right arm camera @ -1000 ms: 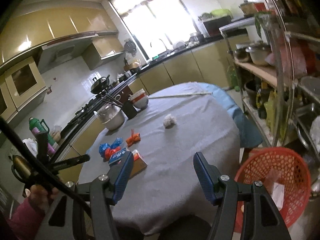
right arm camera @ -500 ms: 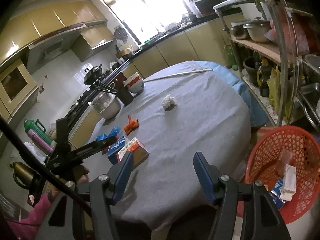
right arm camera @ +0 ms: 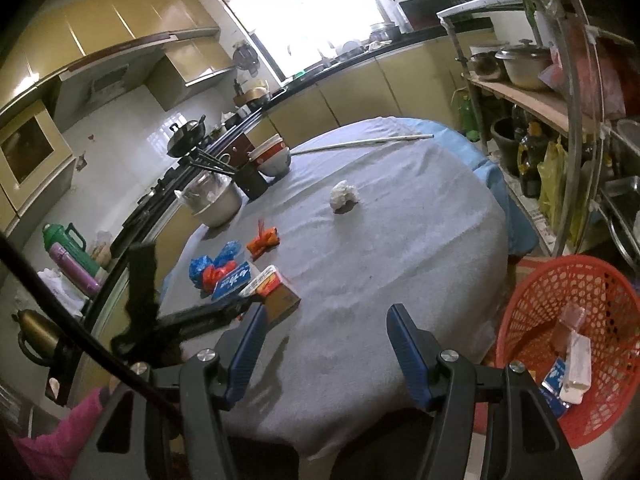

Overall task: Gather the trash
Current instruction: 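Grasp the red-white medicine box with the left tool while the right tool grasps the tissue ball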

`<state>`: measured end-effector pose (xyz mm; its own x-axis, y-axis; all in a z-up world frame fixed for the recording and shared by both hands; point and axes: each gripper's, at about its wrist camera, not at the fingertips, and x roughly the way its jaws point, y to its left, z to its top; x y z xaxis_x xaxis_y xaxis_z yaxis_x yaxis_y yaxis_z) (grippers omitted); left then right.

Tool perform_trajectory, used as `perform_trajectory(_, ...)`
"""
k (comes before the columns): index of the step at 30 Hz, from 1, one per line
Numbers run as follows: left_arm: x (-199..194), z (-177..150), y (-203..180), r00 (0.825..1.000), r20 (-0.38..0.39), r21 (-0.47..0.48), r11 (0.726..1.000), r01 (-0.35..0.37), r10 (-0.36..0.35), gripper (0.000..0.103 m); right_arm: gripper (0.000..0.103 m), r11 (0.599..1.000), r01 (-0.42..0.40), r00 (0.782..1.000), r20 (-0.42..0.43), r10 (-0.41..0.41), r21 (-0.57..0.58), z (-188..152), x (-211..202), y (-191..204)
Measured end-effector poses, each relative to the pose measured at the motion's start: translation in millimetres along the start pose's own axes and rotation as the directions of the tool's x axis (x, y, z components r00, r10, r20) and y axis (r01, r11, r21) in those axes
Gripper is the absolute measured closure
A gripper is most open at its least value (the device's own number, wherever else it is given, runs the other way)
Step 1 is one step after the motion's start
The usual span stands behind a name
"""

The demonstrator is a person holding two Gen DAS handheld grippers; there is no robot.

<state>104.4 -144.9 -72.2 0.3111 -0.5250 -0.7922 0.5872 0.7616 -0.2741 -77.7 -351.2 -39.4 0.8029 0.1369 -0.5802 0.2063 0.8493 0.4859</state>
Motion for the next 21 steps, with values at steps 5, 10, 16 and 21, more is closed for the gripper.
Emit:
perform_trajectory(5,-10,6,11,0.997,0.061,-0.013,0.999,-0.047,0.048,0.039,0.037,1.000,0.002,1.000,-0.025,-0.002,-0.002,31,24,-4)
perform_trajectory(10,0,14,19,0.997,0.054,0.001,0.998,-0.057,0.057,0.036,0.037,0.999,-0.026,0.997,-0.069,0.028,0.039,70,72,-8)
perform_trajectory(16,17,13,12,1.000,0.009,0.074,0.997,-0.018,0.018,0.036,0.037,0.993,-0.049,0.984,-0.165,0.067,0.111,111,159,-11)
perform_trajectory(21,21,8,5,0.999,-0.024,0.103,0.994,0.036,-0.034,0.038,0.038,0.980,-0.052,0.973,-0.212,0.093,0.190,138,229,-14)
